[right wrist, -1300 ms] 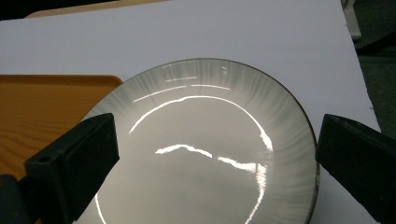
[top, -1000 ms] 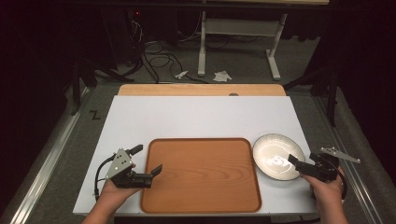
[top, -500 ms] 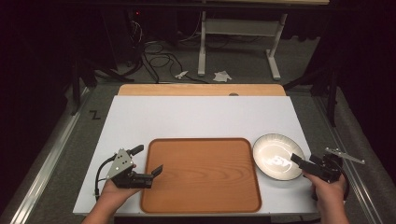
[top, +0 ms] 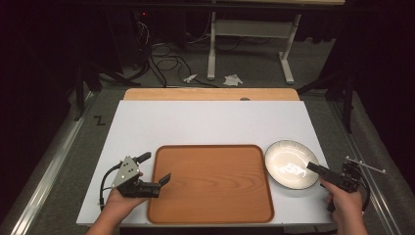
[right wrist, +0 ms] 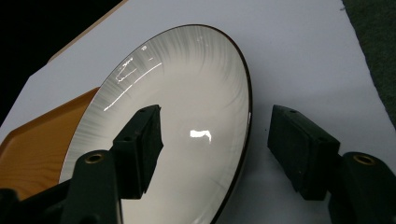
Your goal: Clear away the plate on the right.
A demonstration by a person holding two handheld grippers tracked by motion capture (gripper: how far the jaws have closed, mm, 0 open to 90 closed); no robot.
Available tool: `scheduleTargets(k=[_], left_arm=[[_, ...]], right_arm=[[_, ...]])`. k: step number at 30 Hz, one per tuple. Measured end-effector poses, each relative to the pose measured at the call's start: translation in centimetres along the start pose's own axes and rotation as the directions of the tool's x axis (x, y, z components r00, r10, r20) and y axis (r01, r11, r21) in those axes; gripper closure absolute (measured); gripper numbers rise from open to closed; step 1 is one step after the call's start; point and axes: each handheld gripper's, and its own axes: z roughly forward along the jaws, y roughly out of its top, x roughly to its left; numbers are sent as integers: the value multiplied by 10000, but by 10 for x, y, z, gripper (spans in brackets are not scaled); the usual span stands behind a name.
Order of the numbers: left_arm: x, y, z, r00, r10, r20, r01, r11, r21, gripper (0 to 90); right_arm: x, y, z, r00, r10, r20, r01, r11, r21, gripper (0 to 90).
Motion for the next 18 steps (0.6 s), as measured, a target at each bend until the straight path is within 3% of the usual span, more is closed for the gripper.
scheduleTargets(k=[1, 3, 6, 7, 9, 13, 18], left_arm=[[0, 0, 0, 10000, 14, 14, -15, 10000, 8, 37], [0, 0, 0, 10000, 9, 29, -9, 10000, 2, 37], [0, 0, 0, 10000, 15, 38, -15, 10000, -8, 38], [0, 0, 0, 10000, 15, 34, -15, 10000, -9, 39], [0, 0, 0, 10000, 6, 33, -6, 10000, -4, 39], [0, 0, 0, 10000, 12, 60, -12, 10000, -17, 40], [0, 0, 0, 10000, 30, 87, -30, 10000, -3, 41]], right_arm=[[-2, 0, 0, 9997, 229, -11, -229, 9997, 124, 390], [-4, 0, 1, 9998, 186, -62, -185, 9997, 150, 404], [-7, -2, 2, 9986, 439, -280, -430, 9985, 327, 448], [-7, -1, 2, 9969, 714, -323, -701, 9968, 391, 475], [-8, -1, 2, 9963, 760, -395, -740, 9960, 492, 490], [-9, -1, 2, 9901, 1303, -530, -1256, 9885, 840, 570], [-9, -2, 3, 9882, 1415, -588, -1347, 9851, 1072, 608]])
